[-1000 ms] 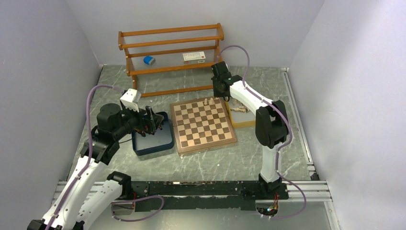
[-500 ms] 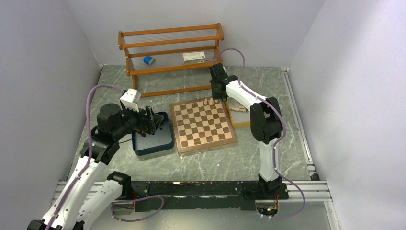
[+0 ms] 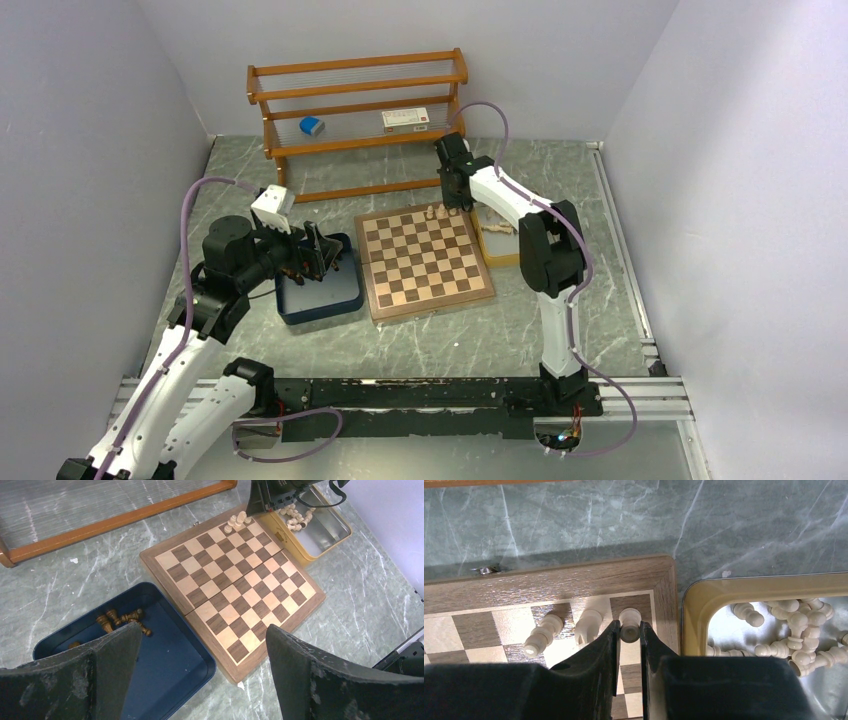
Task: Set up the chess pieces on the board
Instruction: Place the chess piece on the chessboard.
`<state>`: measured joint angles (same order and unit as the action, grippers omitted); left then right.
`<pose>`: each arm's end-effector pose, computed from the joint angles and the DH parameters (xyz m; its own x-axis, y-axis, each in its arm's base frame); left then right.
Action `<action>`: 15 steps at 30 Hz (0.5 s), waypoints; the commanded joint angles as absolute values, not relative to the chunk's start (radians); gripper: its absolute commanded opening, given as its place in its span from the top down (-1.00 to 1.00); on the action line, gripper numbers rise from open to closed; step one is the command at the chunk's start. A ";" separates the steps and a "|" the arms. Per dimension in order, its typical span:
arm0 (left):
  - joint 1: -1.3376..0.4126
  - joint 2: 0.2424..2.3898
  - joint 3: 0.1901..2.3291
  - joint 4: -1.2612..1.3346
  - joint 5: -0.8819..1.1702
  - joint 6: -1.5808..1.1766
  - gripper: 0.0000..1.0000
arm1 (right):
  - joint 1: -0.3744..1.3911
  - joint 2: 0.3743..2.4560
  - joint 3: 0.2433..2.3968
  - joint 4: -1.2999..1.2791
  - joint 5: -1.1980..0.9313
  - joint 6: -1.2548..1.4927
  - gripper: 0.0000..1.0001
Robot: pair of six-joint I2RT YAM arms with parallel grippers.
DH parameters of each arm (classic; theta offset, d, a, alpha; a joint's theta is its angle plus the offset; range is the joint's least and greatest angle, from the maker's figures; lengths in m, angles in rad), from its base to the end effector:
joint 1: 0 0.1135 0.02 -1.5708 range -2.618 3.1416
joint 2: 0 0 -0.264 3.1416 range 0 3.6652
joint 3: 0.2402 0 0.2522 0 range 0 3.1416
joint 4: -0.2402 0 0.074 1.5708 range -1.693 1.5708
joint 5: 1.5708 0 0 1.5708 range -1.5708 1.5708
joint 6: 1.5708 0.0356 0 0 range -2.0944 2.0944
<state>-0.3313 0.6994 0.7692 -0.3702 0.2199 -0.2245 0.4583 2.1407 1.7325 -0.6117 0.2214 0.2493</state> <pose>0.1507 -0.0600 0.3282 -0.3873 -0.0965 -0.9169 0.4393 0.8550 -0.2756 0.4232 0.2000 0.2010 -0.8216 -0.1369 -0.5534 -0.1298 0.9902 -0.0522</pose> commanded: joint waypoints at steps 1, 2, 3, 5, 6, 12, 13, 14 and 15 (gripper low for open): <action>-0.341 0.696 0.764 -0.358 0.208 -0.225 -0.97 | 0.457 2.161 1.751 -0.619 0.228 0.241 0.60; -0.341 0.694 0.763 -0.356 0.206 -0.225 -0.97 | 0.457 2.163 1.750 -0.617 0.223 0.241 0.59; -0.340 0.689 0.761 -0.354 0.207 -0.225 -0.97 | 0.458 2.164 1.748 -0.616 0.223 0.241 0.58; -0.341 0.687 0.758 -0.351 0.209 -0.227 -0.97 | 0.457 2.169 1.749 -0.620 0.222 0.240 0.55; -0.341 0.689 0.759 -0.352 0.210 -0.226 -0.97 | 0.457 2.170 1.752 -0.622 0.228 0.239 0.54; -0.341 0.689 0.761 -0.354 0.209 -0.226 -0.97 | 0.457 2.171 1.765 -0.621 0.223 0.236 0.41; -0.341 0.688 0.761 -0.354 0.206 -0.226 -0.97 | 0.457 2.172 1.768 -0.620 0.220 0.236 0.39; -0.341 0.686 0.761 -0.356 0.205 -0.225 -0.97 | 0.457 2.171 1.770 -0.619 0.218 0.235 0.38; -0.341 0.686 0.761 -0.356 0.204 -0.227 -0.97 | 0.457 2.171 1.773 -0.619 0.215 0.235 0.37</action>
<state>-0.3313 0.6991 0.7692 -0.3702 0.2199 -0.2245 0.4583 2.1506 1.7351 -0.6117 0.2195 0.2451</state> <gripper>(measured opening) 0.986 0.307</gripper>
